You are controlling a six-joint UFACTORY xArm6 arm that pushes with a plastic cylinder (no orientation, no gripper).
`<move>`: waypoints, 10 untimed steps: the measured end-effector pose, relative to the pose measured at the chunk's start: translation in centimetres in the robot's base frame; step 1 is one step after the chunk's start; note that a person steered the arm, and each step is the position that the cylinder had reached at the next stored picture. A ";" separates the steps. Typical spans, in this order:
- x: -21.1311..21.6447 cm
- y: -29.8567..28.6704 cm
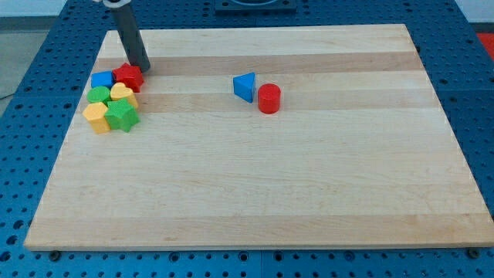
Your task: Push the red circle down and left a bit
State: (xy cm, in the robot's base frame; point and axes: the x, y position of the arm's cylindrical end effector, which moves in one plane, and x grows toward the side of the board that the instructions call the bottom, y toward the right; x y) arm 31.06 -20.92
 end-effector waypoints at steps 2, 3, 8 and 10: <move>1.6 0.0; 0.9 2.8; 5.1 28.8; 6.4 19.2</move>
State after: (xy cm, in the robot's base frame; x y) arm 37.43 -1.67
